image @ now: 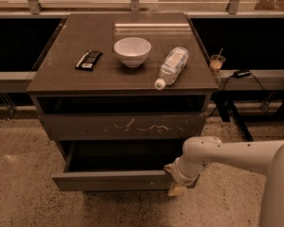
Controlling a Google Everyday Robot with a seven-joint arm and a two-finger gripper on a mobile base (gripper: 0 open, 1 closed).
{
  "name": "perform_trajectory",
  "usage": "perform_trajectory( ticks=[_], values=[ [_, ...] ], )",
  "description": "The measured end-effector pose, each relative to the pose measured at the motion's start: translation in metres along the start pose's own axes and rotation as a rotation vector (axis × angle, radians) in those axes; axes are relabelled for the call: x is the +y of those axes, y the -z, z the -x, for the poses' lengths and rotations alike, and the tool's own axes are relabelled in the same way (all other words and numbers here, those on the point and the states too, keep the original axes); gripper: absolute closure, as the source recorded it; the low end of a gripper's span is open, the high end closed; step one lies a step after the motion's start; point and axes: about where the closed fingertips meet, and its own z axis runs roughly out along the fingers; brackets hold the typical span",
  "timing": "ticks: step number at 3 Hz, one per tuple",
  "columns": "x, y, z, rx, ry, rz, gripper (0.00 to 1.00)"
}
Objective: Open middle drawer
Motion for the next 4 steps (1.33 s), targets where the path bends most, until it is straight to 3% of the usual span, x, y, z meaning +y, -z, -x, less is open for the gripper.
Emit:
perform_trajectory(
  ticks=[1, 3, 4],
  values=[
    [0.014, -0.004, 0.009, 0.043, -0.010, 0.042, 0.64],
    [0.013, 0.003, 0.011, 0.043, -0.010, 0.043, 0.51],
    [0.018, -0.001, 0.028, 0.007, 0.035, 0.079, 0.36]
  ],
)
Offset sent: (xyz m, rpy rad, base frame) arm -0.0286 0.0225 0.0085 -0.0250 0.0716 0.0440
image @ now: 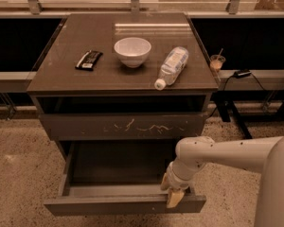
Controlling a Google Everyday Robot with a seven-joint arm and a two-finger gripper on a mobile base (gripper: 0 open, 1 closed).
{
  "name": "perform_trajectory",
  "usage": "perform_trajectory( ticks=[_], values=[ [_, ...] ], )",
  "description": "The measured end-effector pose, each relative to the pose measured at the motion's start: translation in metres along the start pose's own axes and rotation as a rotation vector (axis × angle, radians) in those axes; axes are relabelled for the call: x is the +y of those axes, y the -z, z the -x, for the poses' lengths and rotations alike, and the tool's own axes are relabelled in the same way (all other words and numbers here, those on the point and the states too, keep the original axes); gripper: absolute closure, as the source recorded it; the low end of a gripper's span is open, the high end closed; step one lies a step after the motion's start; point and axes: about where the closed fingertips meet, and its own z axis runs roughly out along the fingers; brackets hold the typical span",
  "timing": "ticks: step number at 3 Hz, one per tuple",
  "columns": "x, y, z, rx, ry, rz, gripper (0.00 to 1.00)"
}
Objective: Open middle drawer
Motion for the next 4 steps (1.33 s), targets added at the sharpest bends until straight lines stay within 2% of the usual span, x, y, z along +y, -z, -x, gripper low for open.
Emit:
perform_trajectory(
  ticks=[1, 2, 3, 4],
  values=[
    [0.003, -0.001, 0.019, -0.024, 0.064, 0.021, 0.25],
    [0.000, 0.013, 0.049, -0.003, 0.151, -0.023, 0.02],
    [-0.003, 0.042, 0.080, 0.033, 0.197, -0.089, 0.00],
    [-0.004, 0.049, 0.081, 0.039, 0.198, -0.100, 0.00]
  ],
)
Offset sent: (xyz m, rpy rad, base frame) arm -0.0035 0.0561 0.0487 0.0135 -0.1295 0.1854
